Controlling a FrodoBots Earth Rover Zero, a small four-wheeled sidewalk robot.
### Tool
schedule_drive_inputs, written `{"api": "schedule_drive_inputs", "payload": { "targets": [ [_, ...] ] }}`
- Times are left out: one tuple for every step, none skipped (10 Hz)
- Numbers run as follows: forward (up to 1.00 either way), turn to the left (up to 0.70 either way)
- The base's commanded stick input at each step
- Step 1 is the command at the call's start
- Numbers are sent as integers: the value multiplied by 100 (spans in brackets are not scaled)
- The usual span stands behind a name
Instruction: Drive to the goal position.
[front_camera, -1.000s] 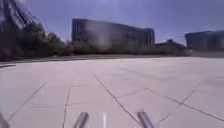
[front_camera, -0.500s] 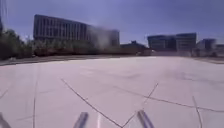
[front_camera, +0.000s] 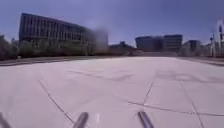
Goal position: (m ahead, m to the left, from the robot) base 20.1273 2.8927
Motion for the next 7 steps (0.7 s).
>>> {"api": "schedule_drive_inputs", "payload": {
  "targets": [
    [100, -27],
    [100, -27],
    [100, -20],
    [100, -1],
    [100, -27],
    [100, -27],
    [100, -27]
  ]
}}
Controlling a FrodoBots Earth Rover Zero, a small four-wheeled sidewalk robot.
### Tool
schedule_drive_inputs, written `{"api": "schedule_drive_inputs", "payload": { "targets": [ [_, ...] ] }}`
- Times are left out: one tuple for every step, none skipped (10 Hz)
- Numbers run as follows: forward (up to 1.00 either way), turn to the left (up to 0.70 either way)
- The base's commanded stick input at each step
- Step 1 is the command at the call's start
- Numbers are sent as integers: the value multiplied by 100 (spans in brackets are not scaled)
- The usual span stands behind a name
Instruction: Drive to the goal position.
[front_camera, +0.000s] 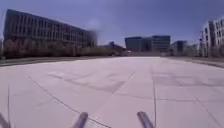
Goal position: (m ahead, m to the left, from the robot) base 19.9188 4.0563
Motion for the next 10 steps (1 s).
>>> {"api": "schedule_drive_inputs", "payload": {
  "targets": [
    [100, -27],
    [100, -27],
    [100, -27],
    [100, -27],
    [100, -27],
    [100, -27],
    [100, -27],
    [100, -2],
    [100, 0],
    [100, 0]
  ]
}}
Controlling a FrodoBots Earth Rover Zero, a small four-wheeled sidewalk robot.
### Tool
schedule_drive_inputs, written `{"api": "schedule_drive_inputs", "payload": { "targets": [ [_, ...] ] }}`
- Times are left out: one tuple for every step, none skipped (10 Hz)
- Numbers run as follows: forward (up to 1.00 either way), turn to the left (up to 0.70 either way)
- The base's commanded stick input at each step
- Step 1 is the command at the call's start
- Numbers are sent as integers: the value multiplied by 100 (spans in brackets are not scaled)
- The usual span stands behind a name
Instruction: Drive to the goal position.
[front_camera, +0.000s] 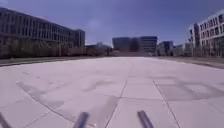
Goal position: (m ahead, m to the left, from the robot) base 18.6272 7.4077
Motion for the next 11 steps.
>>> {"api": "schedule_drive_inputs", "payload": {
  "targets": [
    [100, 0],
    [100, 0],
    [100, 0],
    [100, 0],
    [100, 0],
    [100, 25],
    [100, 27],
    [100, 27],
    [100, 27],
    [100, 27],
    [100, 27]
  ]
}}
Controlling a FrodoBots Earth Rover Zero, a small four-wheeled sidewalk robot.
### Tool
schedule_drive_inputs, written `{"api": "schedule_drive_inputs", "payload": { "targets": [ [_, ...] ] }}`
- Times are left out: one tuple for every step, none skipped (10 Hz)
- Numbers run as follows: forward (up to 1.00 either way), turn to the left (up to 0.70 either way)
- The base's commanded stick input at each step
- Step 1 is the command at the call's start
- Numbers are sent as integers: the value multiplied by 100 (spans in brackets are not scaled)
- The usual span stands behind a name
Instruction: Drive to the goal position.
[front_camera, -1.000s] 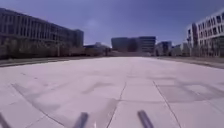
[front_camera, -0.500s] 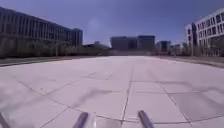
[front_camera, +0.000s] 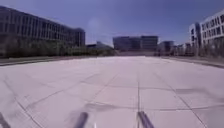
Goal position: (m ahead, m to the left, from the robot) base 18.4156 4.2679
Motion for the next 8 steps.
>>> {"api": "schedule_drive_inputs", "payload": {
  "targets": [
    [100, 27],
    [100, 27],
    [100, 27],
    [100, 27],
    [100, 27],
    [100, 27],
    [100, 27],
    [100, 27]
  ]
}}
